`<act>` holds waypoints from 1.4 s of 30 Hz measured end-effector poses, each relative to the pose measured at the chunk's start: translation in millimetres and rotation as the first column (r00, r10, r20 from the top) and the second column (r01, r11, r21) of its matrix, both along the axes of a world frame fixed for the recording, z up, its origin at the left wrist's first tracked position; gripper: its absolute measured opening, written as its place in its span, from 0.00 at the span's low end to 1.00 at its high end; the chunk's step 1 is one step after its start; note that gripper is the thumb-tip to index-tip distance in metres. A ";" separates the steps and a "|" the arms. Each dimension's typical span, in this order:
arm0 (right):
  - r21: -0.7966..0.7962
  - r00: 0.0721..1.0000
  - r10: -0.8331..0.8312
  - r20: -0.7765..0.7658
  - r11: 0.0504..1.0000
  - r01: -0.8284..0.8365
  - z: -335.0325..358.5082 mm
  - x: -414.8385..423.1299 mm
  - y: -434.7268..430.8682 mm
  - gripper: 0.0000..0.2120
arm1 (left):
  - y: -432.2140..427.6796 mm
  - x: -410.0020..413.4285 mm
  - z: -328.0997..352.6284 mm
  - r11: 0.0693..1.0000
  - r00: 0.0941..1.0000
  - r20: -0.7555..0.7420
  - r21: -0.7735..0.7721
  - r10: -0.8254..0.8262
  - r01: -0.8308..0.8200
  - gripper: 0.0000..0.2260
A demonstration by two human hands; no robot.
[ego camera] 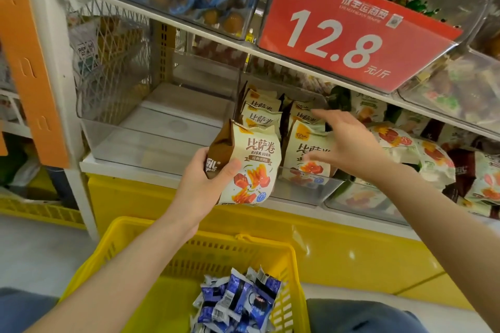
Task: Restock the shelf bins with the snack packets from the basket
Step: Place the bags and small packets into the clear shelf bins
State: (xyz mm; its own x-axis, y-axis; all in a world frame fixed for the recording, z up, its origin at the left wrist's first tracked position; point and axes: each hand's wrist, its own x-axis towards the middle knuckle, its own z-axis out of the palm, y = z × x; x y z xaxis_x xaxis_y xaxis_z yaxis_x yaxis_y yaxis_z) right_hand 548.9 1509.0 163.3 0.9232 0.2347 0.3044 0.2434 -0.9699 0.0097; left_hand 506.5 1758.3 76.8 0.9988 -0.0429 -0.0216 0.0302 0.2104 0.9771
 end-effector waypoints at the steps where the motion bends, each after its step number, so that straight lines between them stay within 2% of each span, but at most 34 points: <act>1: -0.142 0.999 0.015 0.032 0.990 -0.010 -3.3 2.1 6.7 0.39 | -0.2 0.3 -0.5 1.000 1.000 -0.003 0.005 -0.001 0.002 0.10; 3: -0.304 0.999 0.010 0.047 0.953 0.004 -13.6 10.2 14.5 0.32 | 0.1 0.4 -0.7 1.000 1.000 -0.008 0.009 0.002 -0.002 0.10; 5: -0.319 1.000 -0.010 0.025 0.948 0.018 -22.4 19.0 13.9 0.27 | 1.8 0.0 -0.1 1.000 1.000 -0.010 0.007 0.010 -0.010 0.10; 8: -0.209 0.994 -0.055 -0.091 0.977 0.035 -35.7 21.1 0.3 0.26 | 6.1 -1.3 2.8 1.000 1.000 -0.008 -0.002 0.020 -0.020 0.13; 12: 0.076 0.941 -0.122 -0.316 0.985 0.153 -57.4 14.3 -18.6 0.26 | 10.6 -1.5 5.9 0.999 0.999 -0.002 -0.014 0.040 -0.040 0.14; 14: 0.116 0.917 -0.111 -0.384 0.979 0.167 -51.0 14.2 -17.7 0.25 | 13.2 -0.5 6.4 0.998 0.998 -0.007 -0.020 0.057 -0.057 0.13; 16: 0.053 0.956 -0.087 -0.279 0.993 0.106 -41.5 15.7 -10.9 0.24 | 14.9 0.6 7.8 0.998 0.998 -0.010 -0.024 0.066 -0.066 0.15; 18: 0.144 0.999 0.020 -0.050 0.990 -0.013 -32.8 16.0 7.5 0.25 | 16.3 2.4 9.4 0.996 0.997 -0.013 -0.032 0.078 -0.078 0.18; 19: 0.216 0.997 0.074 0.010 0.974 -0.074 -28.8 18.0 20.0 0.25 | 17.6 3.4 10.0 0.996 0.996 -0.014 -0.037 0.085 -0.086 0.19; 21: 0.229 0.987 0.158 -0.029 0.962 -0.147 -24.6 29.3 43.6 0.25 | 20.5 5.0 10.8 0.994 0.995 -0.017 -0.047 0.096 -0.096 0.20; 24: 0.046 0.953 0.136 -0.270 0.991 -0.129 -25.0 54.9 68.7 0.36 | 25.6 6.7 11.8 0.990 0.992 -0.017 -0.066 0.124 -0.125 0.22; 26: -0.070 0.938 0.103 -0.332 0.989 -0.134 -27.5 67.7 78.0 0.40 | 29.1 7.3 12.5 0.988 0.990 -0.017 -0.073 0.138 -0.138 0.23; 29: -0.229 0.977 0.124 -0.171 0.960 -0.162 -30.4 79.7 81.2 0.36 | 33.1 8.5 13.8 0.986 0.990 -0.015 -0.086 0.139 -0.140 0.25; 31: -0.265 0.992 0.125 -0.015 0.956 -0.125 -26.2 84.5 78.2 0.34 | 34.0 9.8 14.8 0.986 0.990 -0.009 -0.089 0.139 -0.139 0.26; 33: -0.270 0.991 0.119 0.060 0.958 -0.099 -24.3 87.4 75.5 0.34 | 33.4 11.4 14.5 0.986 0.991 -0.004 -0.096 0.137 -0.136 0.26; 35: -0.251 0.989 0.128 0.075 0.962 -0.105 -32.0 87.1 77.4 0.32 | 31.3 12.1 13.8 0.988 0.992 -0.004 -0.086 0.129 -0.128 0.25; 39: -0.211 0.990 0.142 0.001 0.968 -0.138 -52.2 90.2 87.4 0.28 | 27.0 11.2 10.3 0.992 0.993 0.000 -0.053 0.118 -0.118 0.25; 42: -0.156 0.990 0.140 -0.035 0.977 -0.144 -48.5 91.4 87.2 0.25 | 25.3 10.3 8.8 0.994 0.994 0.015 -0.023 0.107 -0.107 0.20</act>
